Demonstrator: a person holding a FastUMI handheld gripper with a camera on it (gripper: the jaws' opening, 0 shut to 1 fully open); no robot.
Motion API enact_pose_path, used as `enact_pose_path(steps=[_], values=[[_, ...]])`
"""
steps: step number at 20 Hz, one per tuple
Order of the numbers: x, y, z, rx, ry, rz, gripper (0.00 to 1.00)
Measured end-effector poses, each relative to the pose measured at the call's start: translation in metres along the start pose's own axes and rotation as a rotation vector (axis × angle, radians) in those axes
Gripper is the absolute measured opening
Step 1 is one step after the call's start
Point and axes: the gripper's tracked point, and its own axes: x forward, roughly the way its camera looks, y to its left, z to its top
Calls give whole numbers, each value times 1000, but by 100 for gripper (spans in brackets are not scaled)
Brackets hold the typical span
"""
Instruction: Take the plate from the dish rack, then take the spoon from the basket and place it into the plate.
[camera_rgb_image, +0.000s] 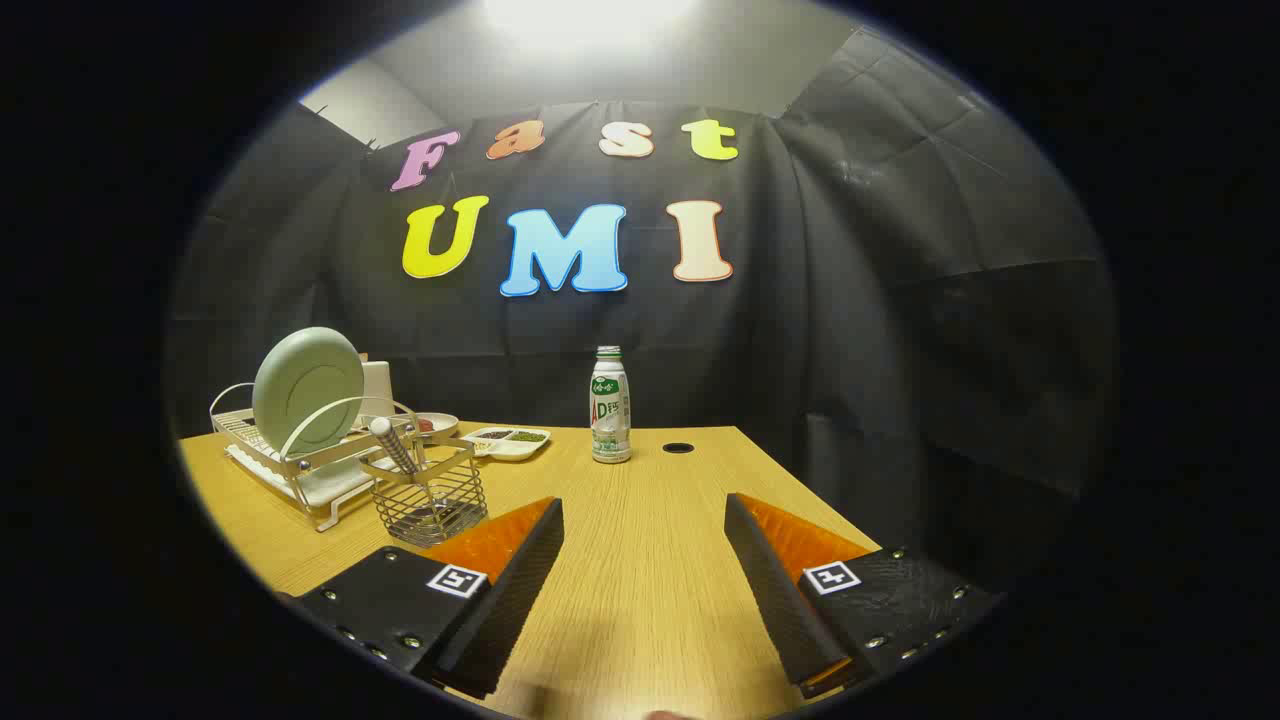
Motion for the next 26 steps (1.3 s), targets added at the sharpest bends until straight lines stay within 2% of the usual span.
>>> enact_pose_path(steps=[6, 10, 13, 20, 23, 26], values=[[8, 0, 4, -3, -18, -6, 100], [72, 1, 26, -5, -67, -4, 99], [85, -4, 66, 32, -103, -35, 99], [37, 32, 187, 14, -105, 29, 99], [21, 44, 231, -9, -140, 8, 99], [20, 65, 256, -22, -140, -8, 99]])
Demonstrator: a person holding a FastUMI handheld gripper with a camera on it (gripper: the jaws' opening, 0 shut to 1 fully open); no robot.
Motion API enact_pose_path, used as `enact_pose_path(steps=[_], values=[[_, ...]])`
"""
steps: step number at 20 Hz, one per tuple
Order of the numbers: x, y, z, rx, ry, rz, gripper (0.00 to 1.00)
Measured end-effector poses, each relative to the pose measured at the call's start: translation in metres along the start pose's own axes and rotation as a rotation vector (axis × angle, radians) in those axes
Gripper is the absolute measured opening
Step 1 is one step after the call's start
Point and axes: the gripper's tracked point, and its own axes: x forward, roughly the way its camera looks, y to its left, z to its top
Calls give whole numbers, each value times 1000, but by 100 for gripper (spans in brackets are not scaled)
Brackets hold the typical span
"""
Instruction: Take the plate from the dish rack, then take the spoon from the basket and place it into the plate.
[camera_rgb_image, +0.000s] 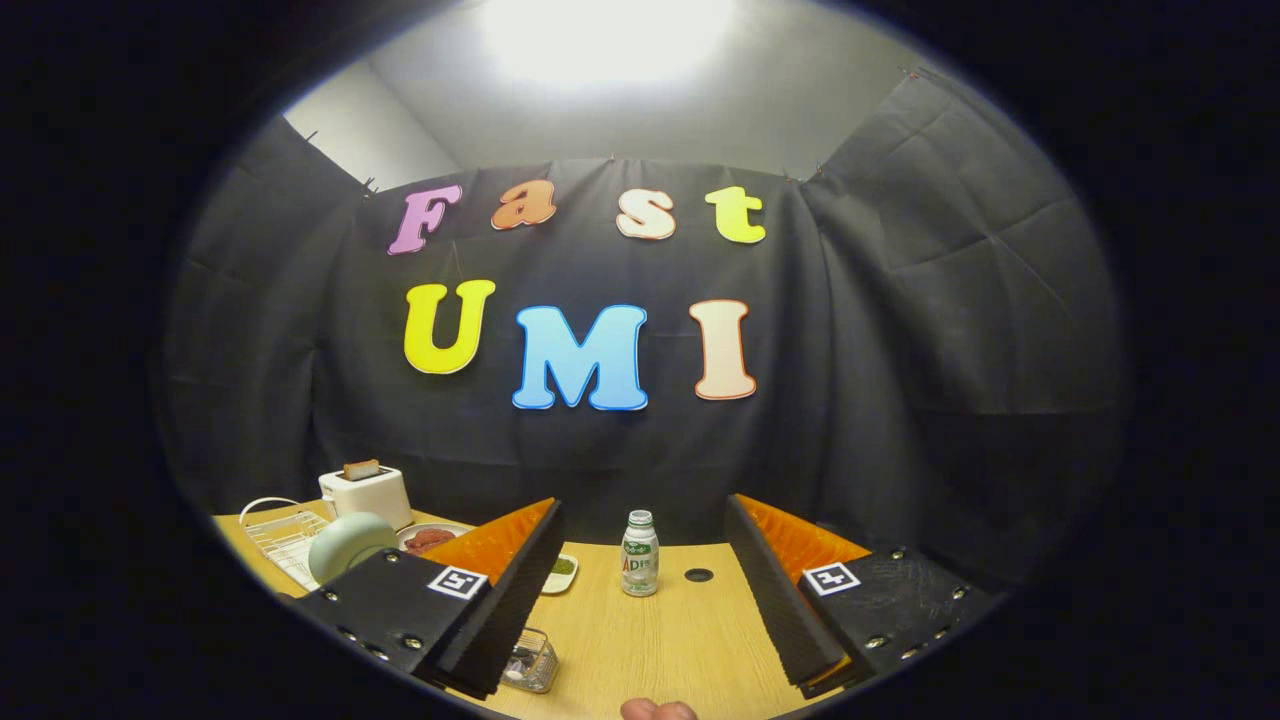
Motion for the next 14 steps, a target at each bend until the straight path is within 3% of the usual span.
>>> enact_pose_path(steps=[8, 14], values=[[18, 61, 16, 45, 36, -27, 99], [38, 141, -5, 91, 273, 40, 99]])
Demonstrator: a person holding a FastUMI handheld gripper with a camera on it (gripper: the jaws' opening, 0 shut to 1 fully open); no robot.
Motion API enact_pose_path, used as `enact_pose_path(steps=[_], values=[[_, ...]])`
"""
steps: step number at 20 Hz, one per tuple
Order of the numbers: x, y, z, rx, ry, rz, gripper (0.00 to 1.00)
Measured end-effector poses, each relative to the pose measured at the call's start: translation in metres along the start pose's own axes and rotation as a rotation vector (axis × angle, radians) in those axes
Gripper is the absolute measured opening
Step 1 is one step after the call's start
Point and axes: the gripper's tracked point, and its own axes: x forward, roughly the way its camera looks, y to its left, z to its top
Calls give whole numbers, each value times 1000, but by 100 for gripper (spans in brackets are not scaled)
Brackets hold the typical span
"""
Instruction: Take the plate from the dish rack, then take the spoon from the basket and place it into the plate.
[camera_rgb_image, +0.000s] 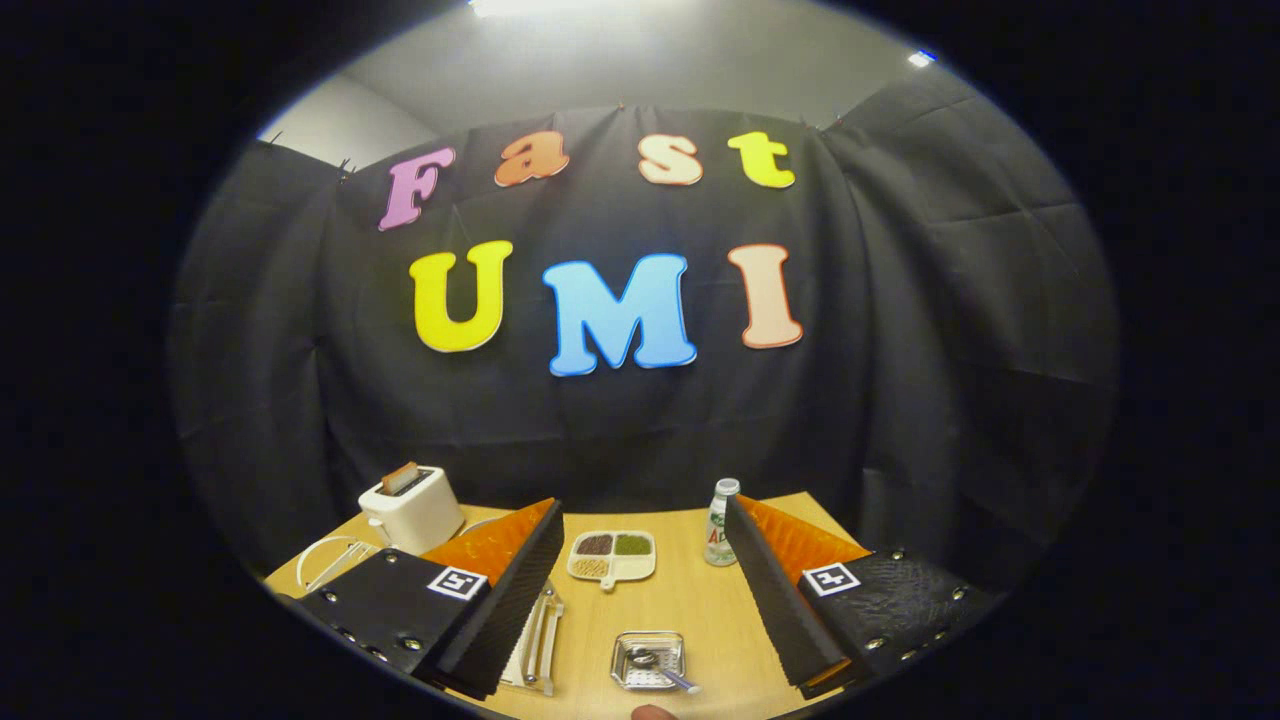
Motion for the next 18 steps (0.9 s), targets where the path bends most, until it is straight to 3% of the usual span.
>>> enact_pose_path(steps=[6, 7, 9, 15, 18], values=[[23, 76, -29, 31, 158, 97, 99], [27, 82, -38, 38, 197, 96, 95], [31, 100, -55, 52, 269, 111, 94], [53, 142, -94, 60, 495, 113, 94], [64, 154, -114, 15, 608, 76, 93]])
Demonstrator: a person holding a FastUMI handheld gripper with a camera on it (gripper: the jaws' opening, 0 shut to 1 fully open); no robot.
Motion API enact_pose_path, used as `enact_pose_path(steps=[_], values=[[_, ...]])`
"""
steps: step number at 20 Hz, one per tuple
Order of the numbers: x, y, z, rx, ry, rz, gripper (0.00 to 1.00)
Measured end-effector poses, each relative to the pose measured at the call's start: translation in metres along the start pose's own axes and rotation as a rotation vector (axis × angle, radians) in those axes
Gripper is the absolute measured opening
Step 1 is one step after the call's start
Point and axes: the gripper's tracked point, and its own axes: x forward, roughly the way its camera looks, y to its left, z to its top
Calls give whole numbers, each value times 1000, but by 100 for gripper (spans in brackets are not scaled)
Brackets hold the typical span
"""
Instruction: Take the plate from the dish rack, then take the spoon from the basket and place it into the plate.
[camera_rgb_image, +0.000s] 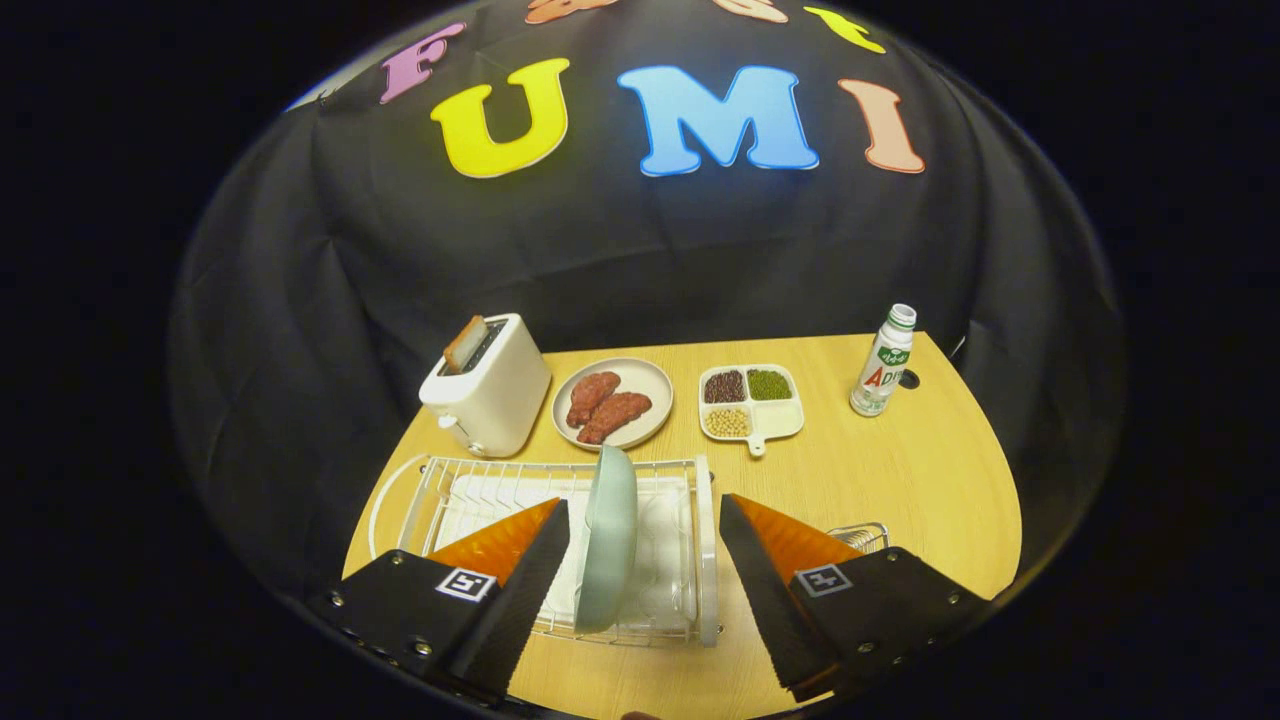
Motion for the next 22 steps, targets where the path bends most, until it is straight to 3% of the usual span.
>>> enact_pose_path(steps=[3, 5, 8, 10, 11, 14, 16, 22], values=[[15, 5, -8, -30, 82, -78, 93], [25, 10, -13, -53, 128, -123, 84], [35, 10, -22, -86, 194, -202, 81], [46, 0, -24, -108, 204, -283, 47], [43, -9, -23, -125, 212, -366, 47], [45, 0, -21, -141, 208, -427, 14], [42, 7, -20, -151, 208, -459, 10], [40, 25, -14, -323, 247, -560, 10]])
